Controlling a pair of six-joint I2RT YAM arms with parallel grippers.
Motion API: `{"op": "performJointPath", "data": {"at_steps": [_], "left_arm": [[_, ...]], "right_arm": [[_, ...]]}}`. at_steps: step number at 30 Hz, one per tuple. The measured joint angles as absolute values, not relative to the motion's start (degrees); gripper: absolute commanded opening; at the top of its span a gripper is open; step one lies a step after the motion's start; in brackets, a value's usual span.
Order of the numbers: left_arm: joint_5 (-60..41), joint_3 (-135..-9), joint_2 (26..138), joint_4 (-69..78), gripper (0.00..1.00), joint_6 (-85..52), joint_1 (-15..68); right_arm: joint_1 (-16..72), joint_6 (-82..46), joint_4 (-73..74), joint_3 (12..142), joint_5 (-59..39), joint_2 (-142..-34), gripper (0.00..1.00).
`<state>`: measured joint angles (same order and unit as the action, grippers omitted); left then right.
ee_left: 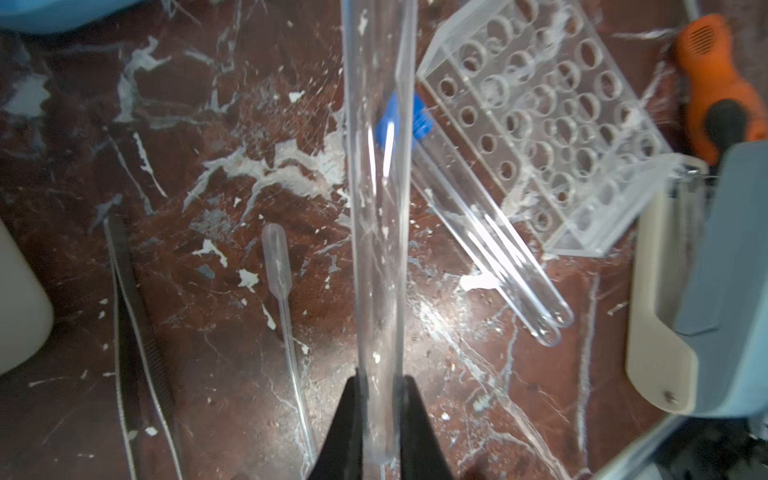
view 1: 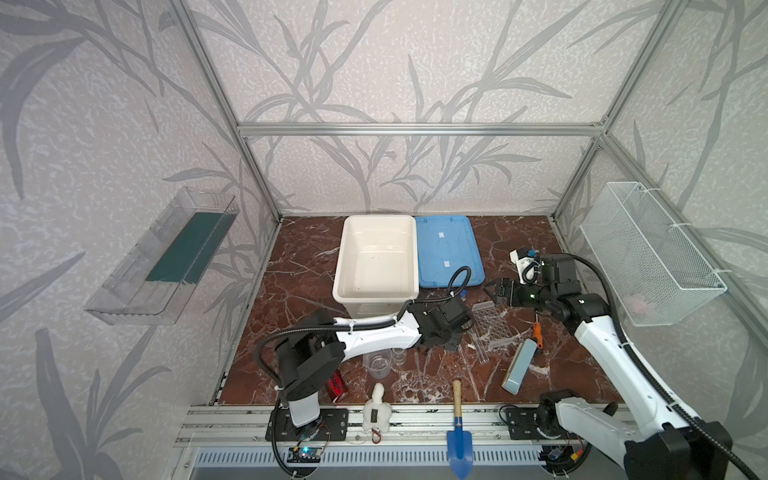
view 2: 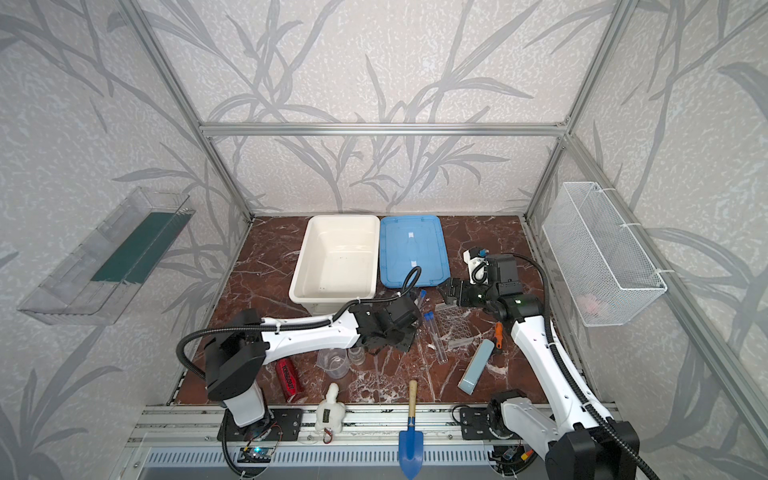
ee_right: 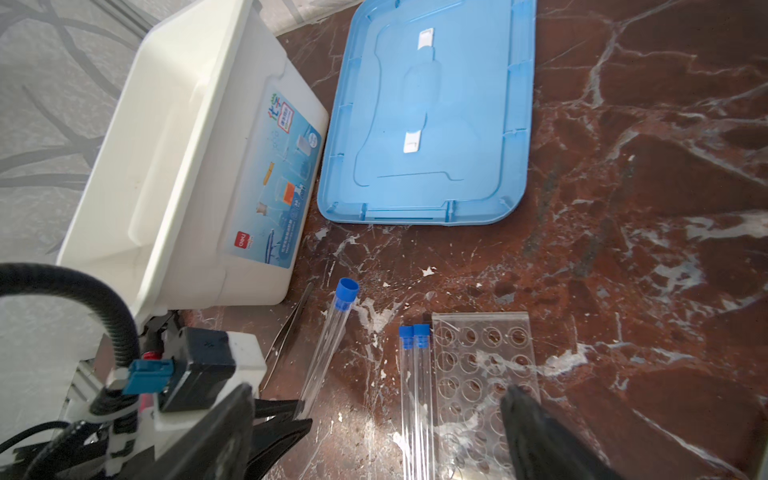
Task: Organize the chemistry lab equipment
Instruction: 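Lift the tube upright with the left gripper while the right gripper reaches its cap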
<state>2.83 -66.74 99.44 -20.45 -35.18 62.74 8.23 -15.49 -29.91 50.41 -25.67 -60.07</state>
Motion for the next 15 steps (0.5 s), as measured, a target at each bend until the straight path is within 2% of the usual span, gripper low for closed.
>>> {"op": "performJointPath", "data": {"at_steps": [7,15], "left_arm": [[1.63,-59.16,94.15,-8.14,0.13,-31.40,62.81],[1.30,-56.16,93.80,-1.85,0.13,-30.37,62.98]], "right_arm": [[8.54,-16.51,-27.99,52.82,-34.24,-62.76,0.82],[11.99,-16.23,-26.94,54.54,-36.34,-70.02,0.68]]}}
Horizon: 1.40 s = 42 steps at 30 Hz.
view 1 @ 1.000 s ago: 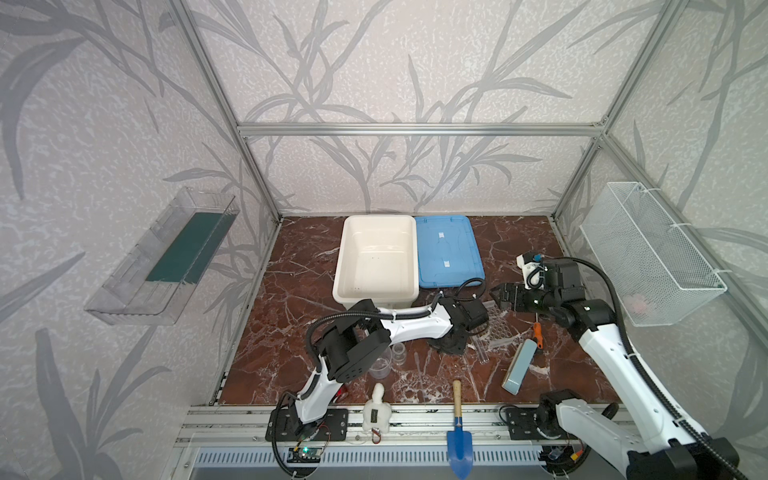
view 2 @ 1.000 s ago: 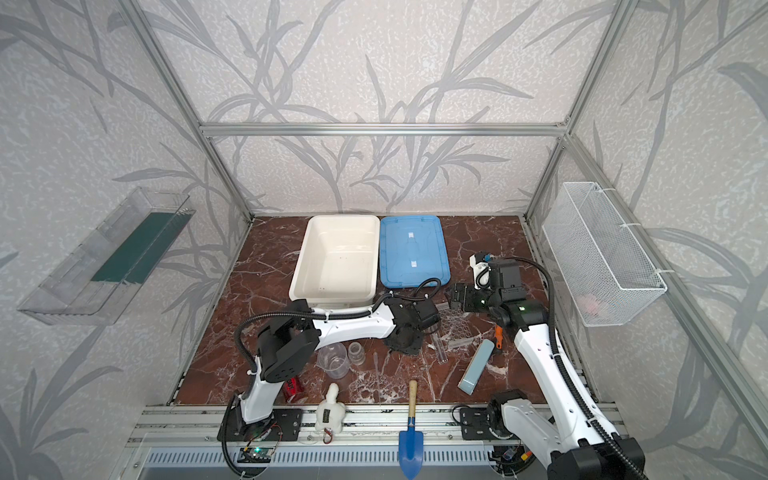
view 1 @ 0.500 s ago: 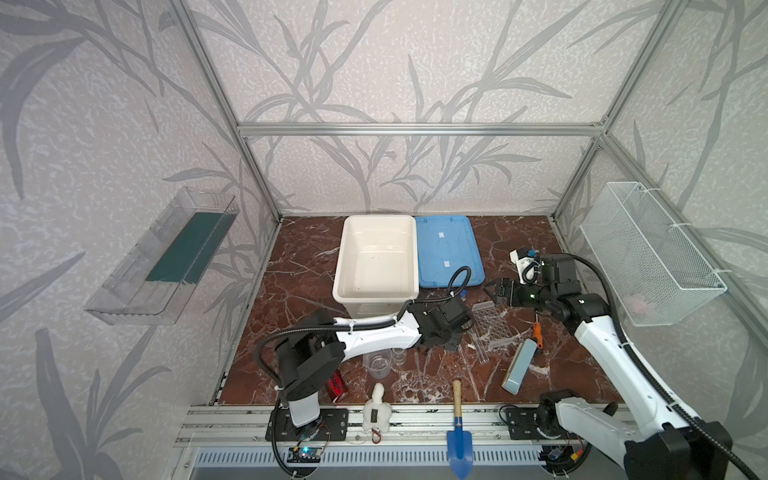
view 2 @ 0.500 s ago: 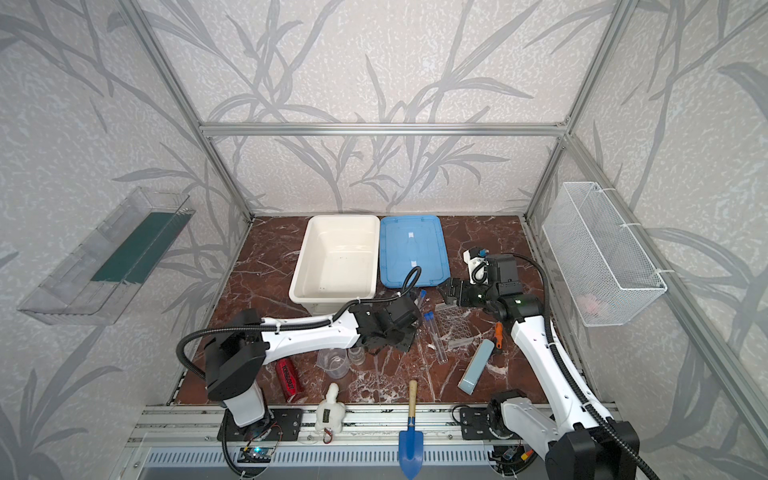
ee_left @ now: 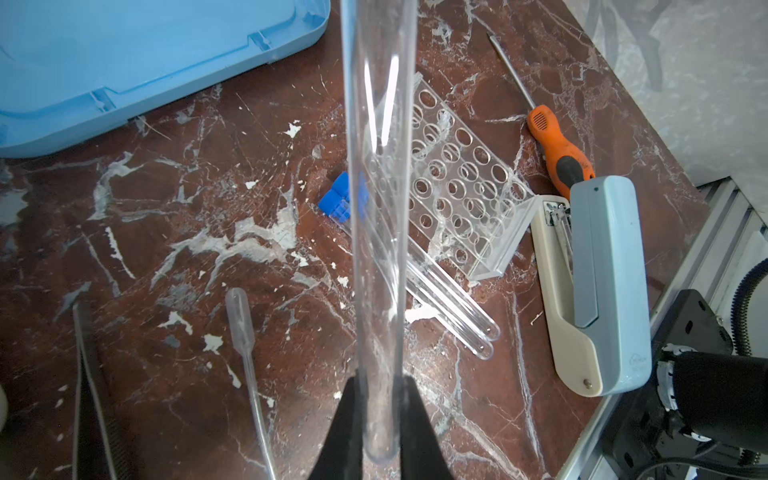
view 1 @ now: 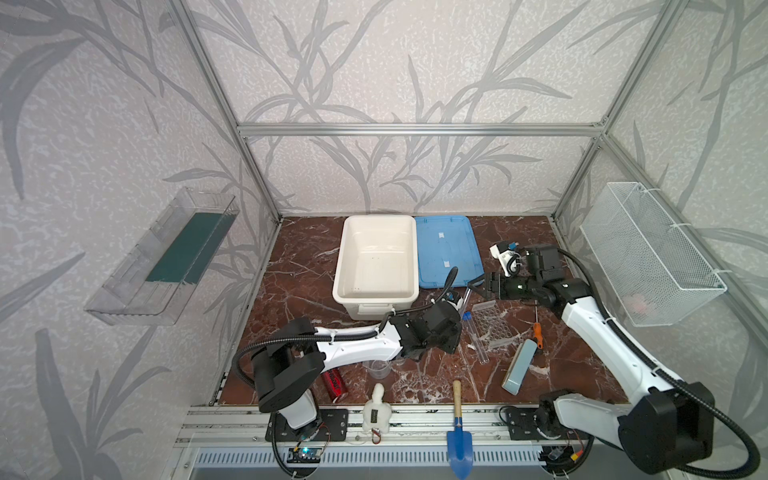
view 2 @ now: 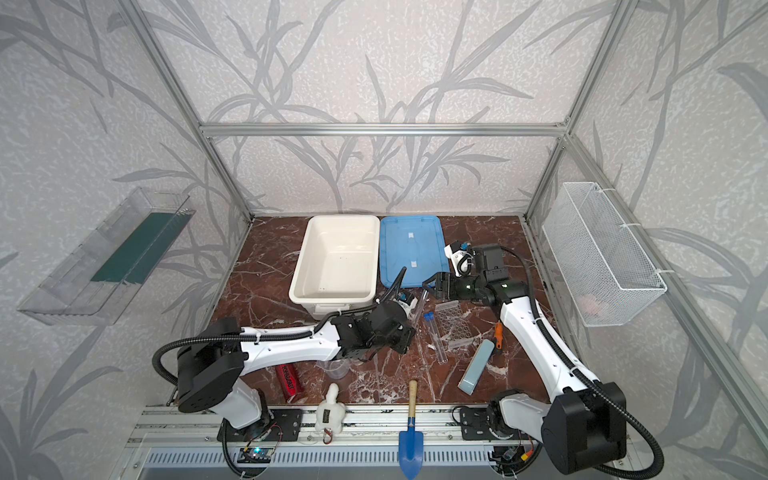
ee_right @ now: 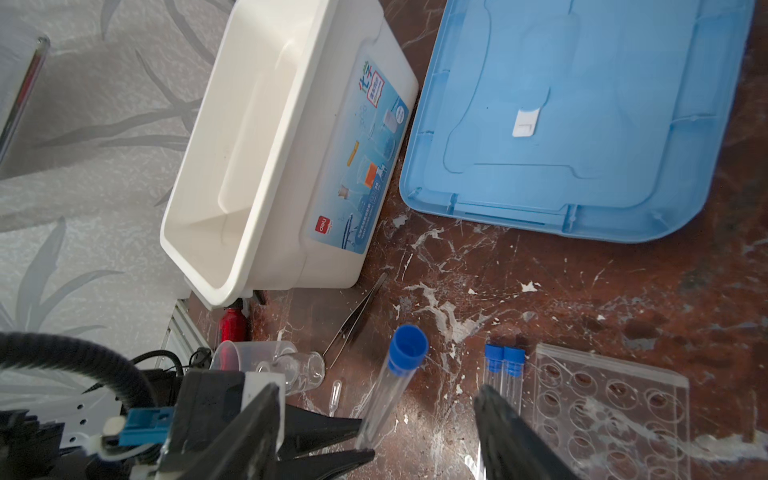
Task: Organize the chemistry lab equipment
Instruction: 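Lift the tube upright with the left gripper while the right gripper reaches its cap, then grasp the tube cap with the right gripper while the left gripper releases and withdraws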
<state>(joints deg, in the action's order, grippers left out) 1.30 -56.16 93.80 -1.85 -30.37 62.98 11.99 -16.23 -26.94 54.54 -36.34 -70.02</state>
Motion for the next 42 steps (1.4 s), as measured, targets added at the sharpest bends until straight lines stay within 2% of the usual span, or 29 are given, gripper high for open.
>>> {"op": "performJointPath", "data": {"at_steps": [7,11,35,38,39,42], "left_arm": [[1.19,-55.77,93.49,-0.16,0.13,-30.46,63.00],[1.17,-55.75,93.47,0.25,0.13,-30.50,63.07],[1.15,-55.90,93.60,0.45,0.15,-30.57,63.37],[1.21,-55.94,93.78,0.43,0.21,-30.61,63.37],[1.26,-55.99,93.89,0.36,0.26,-30.65,63.37],[1.93,-56.34,93.97,0.27,0.54,-30.89,63.37]], "right_arm": [[13.52,-16.99,-25.43,54.54,-36.69,-73.54,0.54],[13.61,-17.47,-24.40,54.54,-36.51,-74.65,0.41],[13.93,-18.81,-22.92,53.67,-36.05,-75.20,0.20],[13.93,-18.90,-22.76,53.54,-36.03,-75.20,0.19],[13.93,-18.94,-22.61,53.43,-36.01,-75.18,0.19],[13.96,-18.87,-22.11,52.60,-34.94,-75.02,0.19]]}}
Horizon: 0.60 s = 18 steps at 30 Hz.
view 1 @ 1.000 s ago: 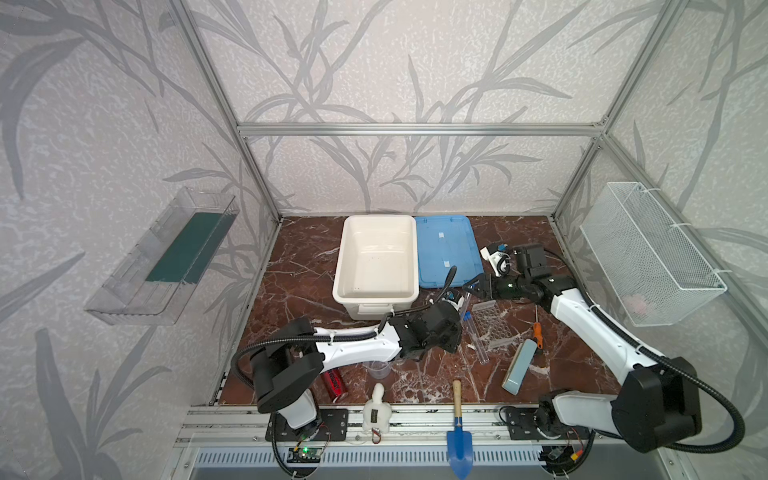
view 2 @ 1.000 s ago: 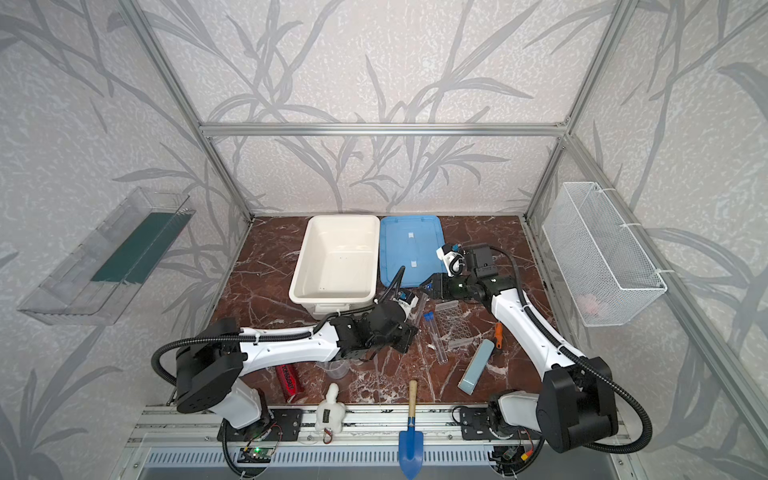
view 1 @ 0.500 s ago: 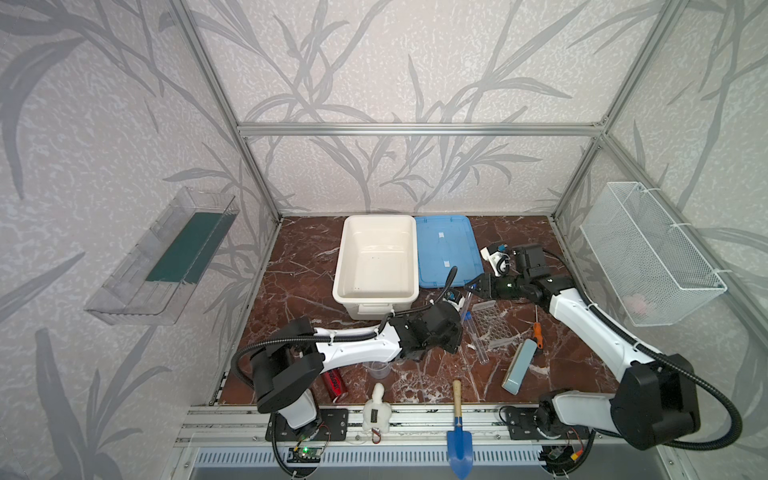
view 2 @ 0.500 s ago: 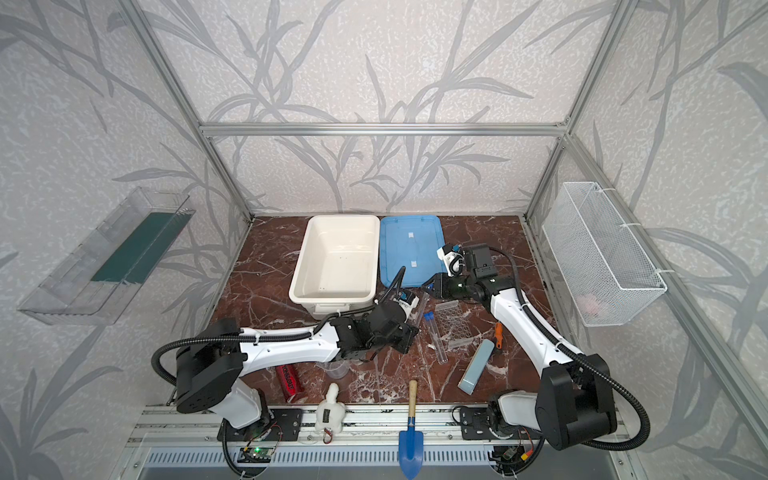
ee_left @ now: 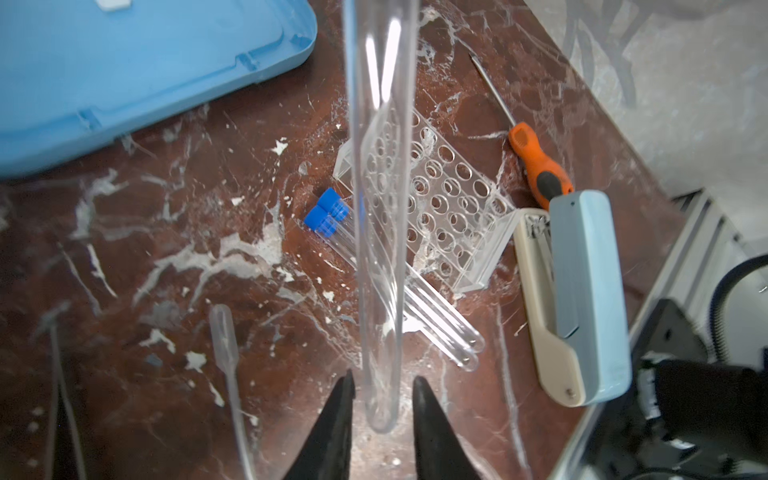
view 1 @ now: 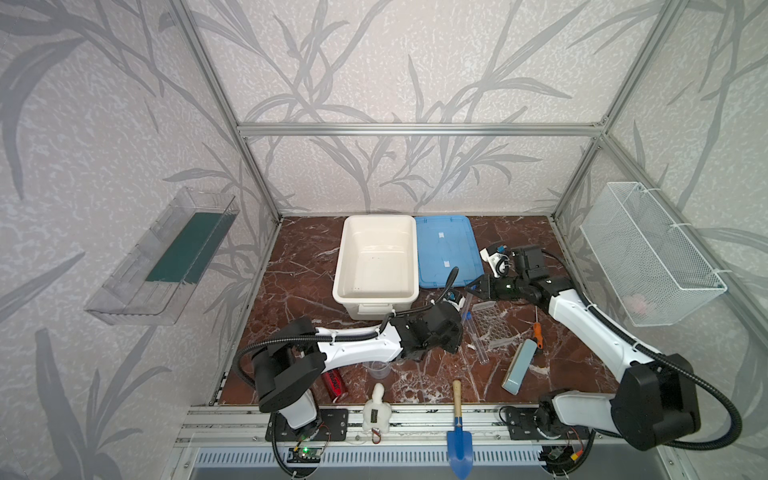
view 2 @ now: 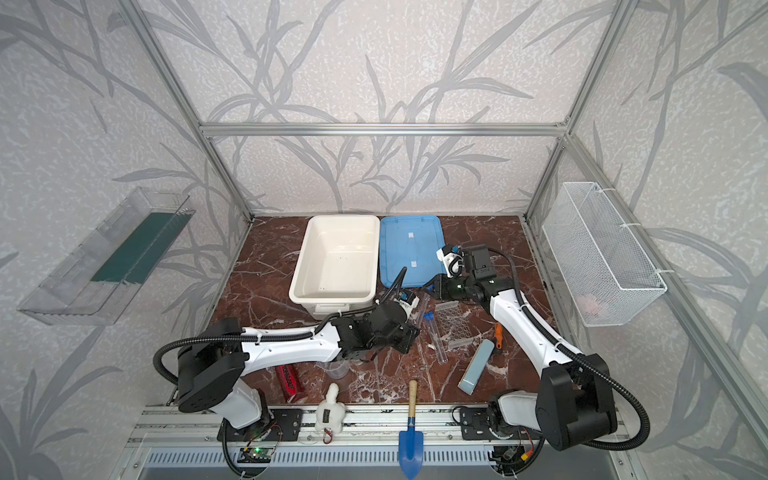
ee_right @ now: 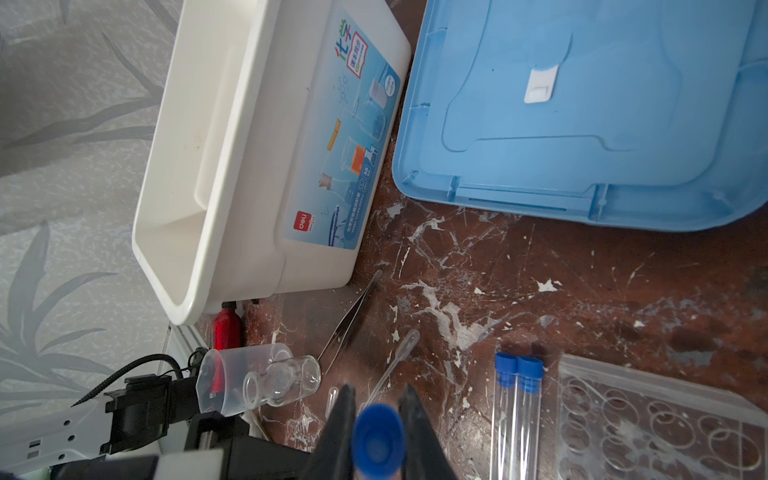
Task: Organize the chemistry lab equipment
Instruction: 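Grasp the tube cap with the right gripper while the left gripper releases and withdraws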
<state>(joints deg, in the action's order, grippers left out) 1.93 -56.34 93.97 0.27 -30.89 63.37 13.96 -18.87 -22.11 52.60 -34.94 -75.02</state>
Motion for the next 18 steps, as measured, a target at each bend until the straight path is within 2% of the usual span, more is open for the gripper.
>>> {"op": "performJointPath", "data": {"at_steps": [2,3,5,11,12,18], "left_arm": [[2.74,-56.97,93.97,0.12,0.69,-31.24,63.37],[3.27,-57.36,93.97,0.12,0.80,-31.53,63.37],[4.51,-58.06,93.89,0.75,0.93,-32.47,63.37],[7.68,-60.51,89.84,1.28,0.97,-34.50,63.37],[8.14,-62.63,89.30,0.73,0.99,-34.79,63.37],[11.49,-80.82,88.88,-4.58,0.99,-43.13,63.26]], "right_arm": [[13.98,-18.90,-21.91,51.72,-34.28,-74.63,0.19],[13.98,-18.90,-21.85,51.35,-33.78,-74.37,0.19],[13.98,-18.92,-21.71,50.72,-32.51,-73.08,0.19],[14.35,-19.42,-19.70,47.94,-24.60,-61.28,0.18],[14.37,-19.05,-19.40,47.72,-22.59,-59.09,0.18],[14.37,-15.33,-16.58,44.21,-10.39,-50.04,0.18]]}}
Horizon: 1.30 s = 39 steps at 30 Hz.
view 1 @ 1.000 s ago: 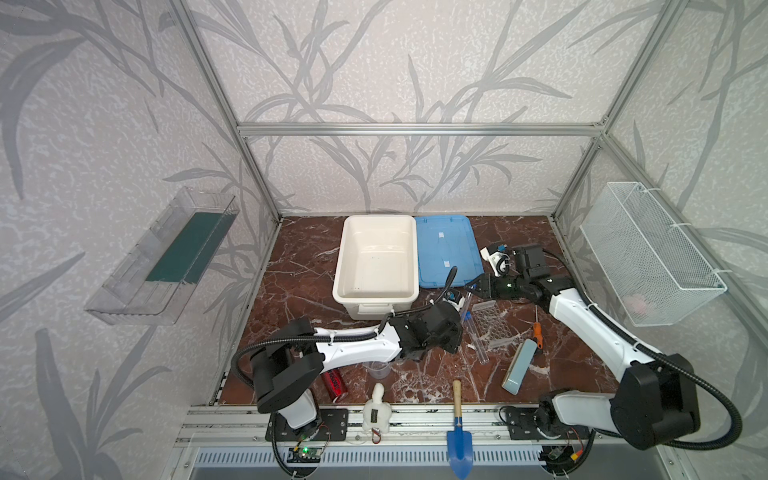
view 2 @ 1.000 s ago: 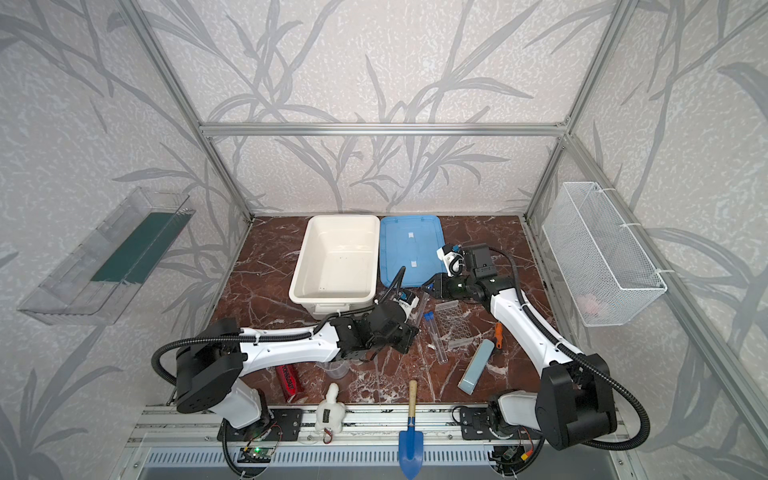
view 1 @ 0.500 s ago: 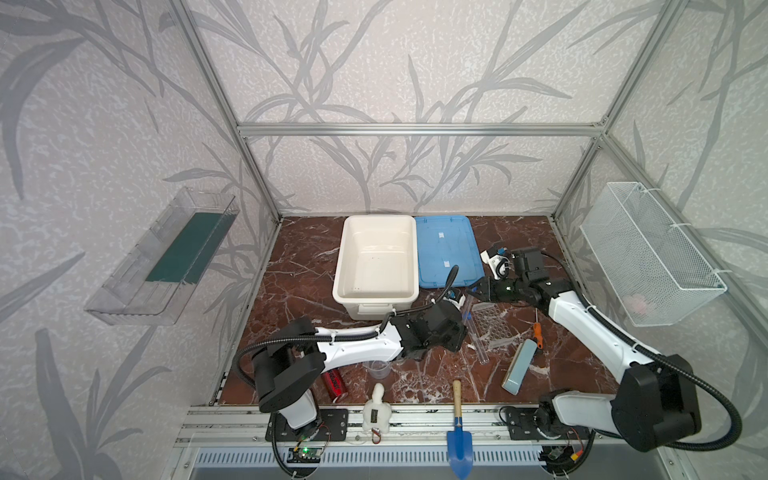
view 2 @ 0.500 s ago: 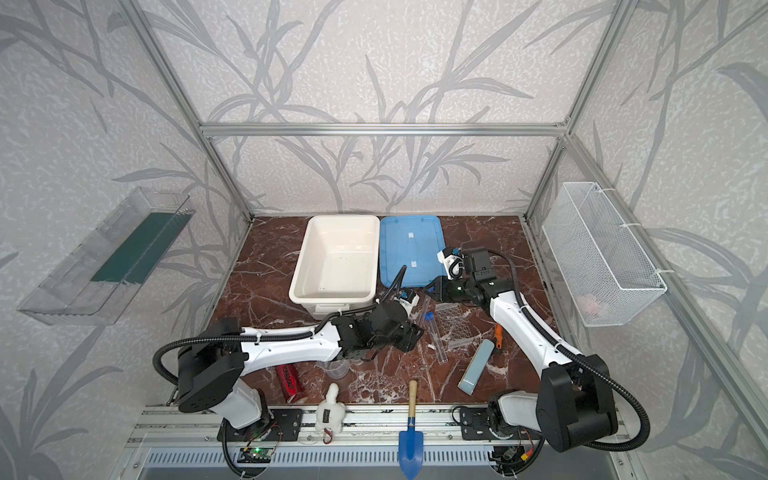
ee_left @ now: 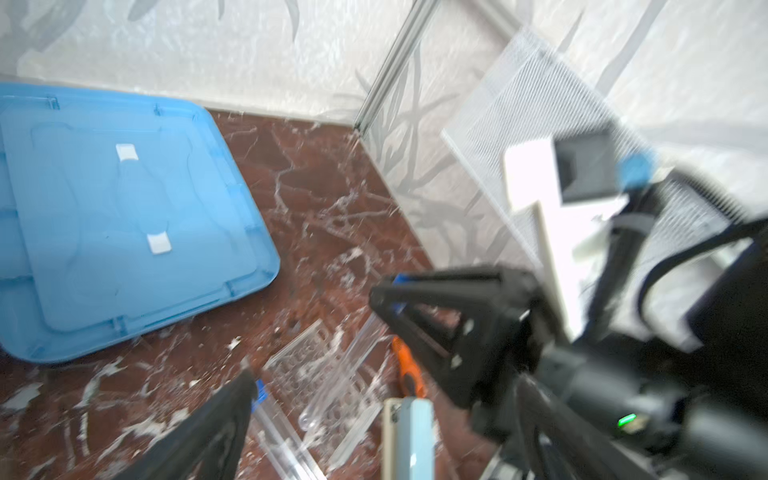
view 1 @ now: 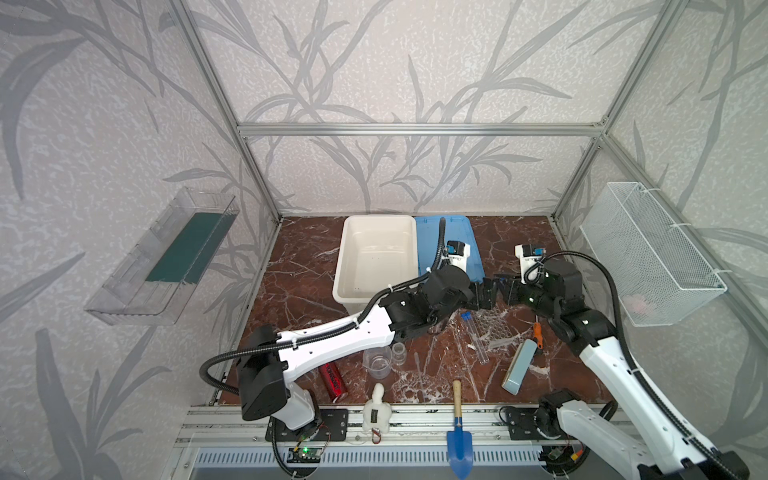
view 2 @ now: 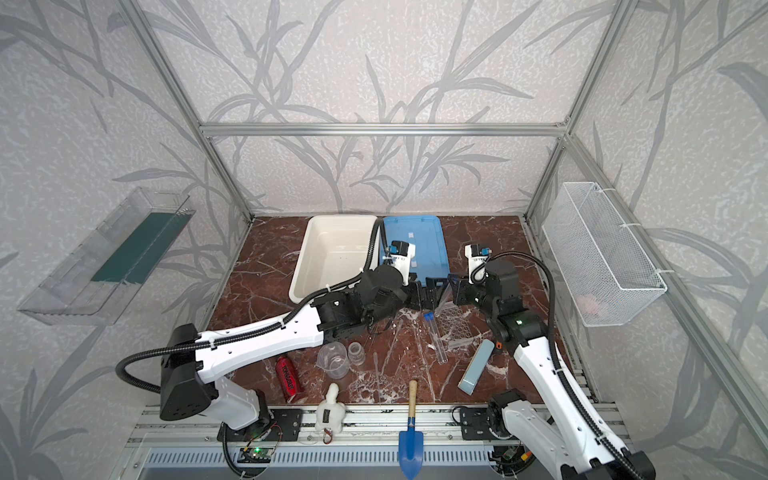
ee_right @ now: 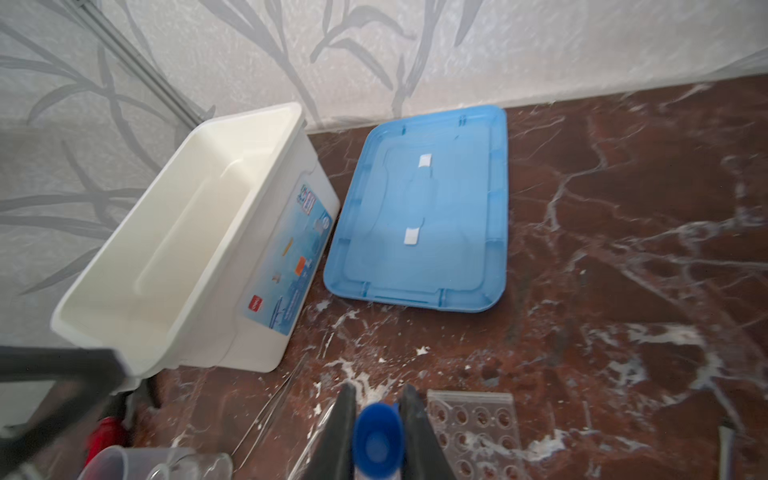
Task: Organize the chemistry lab equipment
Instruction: 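Grasp the tube cap with the right gripper while the left gripper releases and withdraws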
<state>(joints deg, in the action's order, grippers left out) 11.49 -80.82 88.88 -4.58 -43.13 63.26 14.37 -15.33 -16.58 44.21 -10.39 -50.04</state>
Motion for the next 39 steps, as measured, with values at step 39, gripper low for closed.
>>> {"op": "performJointPath", "data": {"at_steps": [39], "left_arm": [[3.14,-92.53,99.96,-23.97,0.99,-57.04,56.21]], "right_arm": [[17.34,-4.01,7.64,30.24,9.10,-55.96,0.20]]}}
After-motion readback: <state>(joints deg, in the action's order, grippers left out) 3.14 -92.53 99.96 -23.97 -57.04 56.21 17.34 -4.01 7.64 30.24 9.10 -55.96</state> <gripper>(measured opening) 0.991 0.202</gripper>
